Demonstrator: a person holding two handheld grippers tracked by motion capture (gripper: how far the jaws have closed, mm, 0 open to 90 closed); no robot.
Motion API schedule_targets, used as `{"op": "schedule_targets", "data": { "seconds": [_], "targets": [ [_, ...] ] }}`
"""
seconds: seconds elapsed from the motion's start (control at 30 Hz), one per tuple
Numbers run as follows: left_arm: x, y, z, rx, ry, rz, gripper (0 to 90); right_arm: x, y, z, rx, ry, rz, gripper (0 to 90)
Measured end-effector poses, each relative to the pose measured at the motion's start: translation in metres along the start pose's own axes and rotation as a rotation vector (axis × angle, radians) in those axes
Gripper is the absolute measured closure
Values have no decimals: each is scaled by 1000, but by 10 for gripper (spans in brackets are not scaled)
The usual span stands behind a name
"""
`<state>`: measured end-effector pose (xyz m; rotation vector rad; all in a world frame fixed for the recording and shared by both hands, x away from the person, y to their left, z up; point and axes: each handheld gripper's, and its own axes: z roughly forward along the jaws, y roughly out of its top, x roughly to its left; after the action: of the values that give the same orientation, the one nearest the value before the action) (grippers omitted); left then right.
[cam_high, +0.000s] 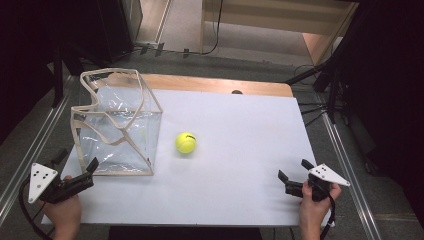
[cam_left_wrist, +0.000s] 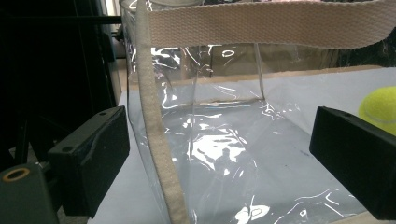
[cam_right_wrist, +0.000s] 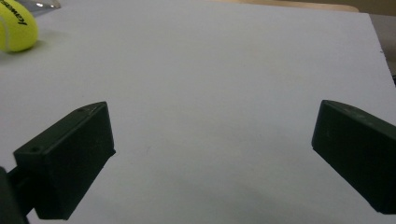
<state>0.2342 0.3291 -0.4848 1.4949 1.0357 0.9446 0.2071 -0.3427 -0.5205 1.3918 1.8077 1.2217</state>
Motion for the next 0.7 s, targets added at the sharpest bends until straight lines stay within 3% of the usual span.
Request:
{"op": "schedule_targets", "data": {
  "seconds": [0.3, 0.53, 0.7],
  "targets": [
    [-1, 0, 0, 1, -3, 7, 53, 1, 5, 2, 12, 27, -21, 0],
    [-2, 0, 0, -2, -1, 9, 53, 14, 20, 5, 34, 52, -81, 0],
    [-3, 0, 0, -1, -3, 11, 54, 20, 27, 9, 59, 68, -84, 0]
  ]
}}
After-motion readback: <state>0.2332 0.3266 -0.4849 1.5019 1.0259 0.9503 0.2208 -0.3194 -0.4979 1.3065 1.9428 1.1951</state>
